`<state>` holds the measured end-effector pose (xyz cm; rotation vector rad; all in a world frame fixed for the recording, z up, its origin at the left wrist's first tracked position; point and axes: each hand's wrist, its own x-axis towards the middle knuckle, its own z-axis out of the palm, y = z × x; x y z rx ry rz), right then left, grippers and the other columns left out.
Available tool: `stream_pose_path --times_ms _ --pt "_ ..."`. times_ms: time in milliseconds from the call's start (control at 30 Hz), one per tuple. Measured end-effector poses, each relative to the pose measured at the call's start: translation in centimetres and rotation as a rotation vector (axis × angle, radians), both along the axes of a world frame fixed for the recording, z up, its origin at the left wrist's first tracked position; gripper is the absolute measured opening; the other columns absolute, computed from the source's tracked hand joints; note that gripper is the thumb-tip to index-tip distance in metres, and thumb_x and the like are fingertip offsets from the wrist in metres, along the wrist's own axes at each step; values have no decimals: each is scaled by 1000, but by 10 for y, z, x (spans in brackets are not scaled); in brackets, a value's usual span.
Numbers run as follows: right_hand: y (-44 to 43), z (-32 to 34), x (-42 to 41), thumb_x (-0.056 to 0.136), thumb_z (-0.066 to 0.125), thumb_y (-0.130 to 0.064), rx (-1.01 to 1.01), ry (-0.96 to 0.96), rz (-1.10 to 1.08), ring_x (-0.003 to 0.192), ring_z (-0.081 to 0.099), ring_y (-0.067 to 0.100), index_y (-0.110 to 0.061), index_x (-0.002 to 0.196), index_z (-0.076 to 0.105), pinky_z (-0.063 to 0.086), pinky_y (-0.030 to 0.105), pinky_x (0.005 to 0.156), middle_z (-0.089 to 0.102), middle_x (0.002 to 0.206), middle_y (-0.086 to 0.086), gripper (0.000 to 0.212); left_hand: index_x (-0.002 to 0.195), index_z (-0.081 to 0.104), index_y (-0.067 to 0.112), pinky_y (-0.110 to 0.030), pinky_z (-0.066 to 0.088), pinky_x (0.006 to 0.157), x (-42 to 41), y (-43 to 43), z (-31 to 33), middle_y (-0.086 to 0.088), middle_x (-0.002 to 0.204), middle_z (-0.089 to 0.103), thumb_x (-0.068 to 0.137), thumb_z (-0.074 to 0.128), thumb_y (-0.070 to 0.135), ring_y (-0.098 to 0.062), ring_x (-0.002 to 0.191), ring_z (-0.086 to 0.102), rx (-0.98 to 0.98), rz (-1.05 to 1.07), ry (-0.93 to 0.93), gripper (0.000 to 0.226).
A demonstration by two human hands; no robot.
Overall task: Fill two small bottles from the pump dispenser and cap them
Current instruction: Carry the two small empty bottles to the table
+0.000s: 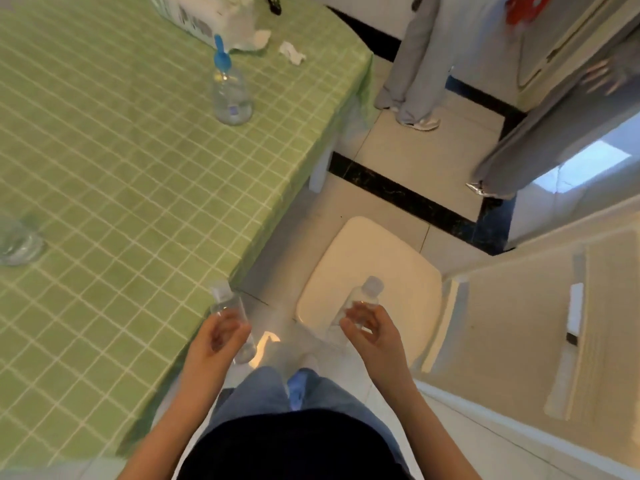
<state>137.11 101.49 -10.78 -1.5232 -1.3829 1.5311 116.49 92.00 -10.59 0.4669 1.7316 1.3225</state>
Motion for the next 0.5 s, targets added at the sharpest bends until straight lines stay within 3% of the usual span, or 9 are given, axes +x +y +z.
stream_pose_path --times_ms 100,267,400,500 --pt "25 1 -4 83 70 -8 0 -4 90 80 62 -10 -28 95 57 50 11 72 66 95 -10 27 107 55 2 -3 46 63 6 6 4 -8 90 61 86 56 -6 8 66 61 5 100 7 23" --pt "50 -1 -31 83 70 -6 6 7 189 75 61 -8 -21 91 59 48 10 69 64 89 -10 20 110 57 0 -3 46 65 -7 10 7 -13 96 63 86 59 -1 -11 80 61 -29 233 22 24" --pt "64 -4 -68 82 69 -1 -3 19 268 71 62 -5 -14 81 55 49 12 65 65 85 -9 19 103 58 10 -3 45 63 -33 15 6 -1 88 65 85 60 0 7 69 62 -28 281 17 20" --pt "72 -6 -102 83 68 -1 0 20 293 72 61 -7 -18 81 56 48 12 64 65 84 -10 21 102 60 14 -7 48 66 -60 15 2 0 89 67 85 62 3 -5 79 63 -35 300 -2 20"
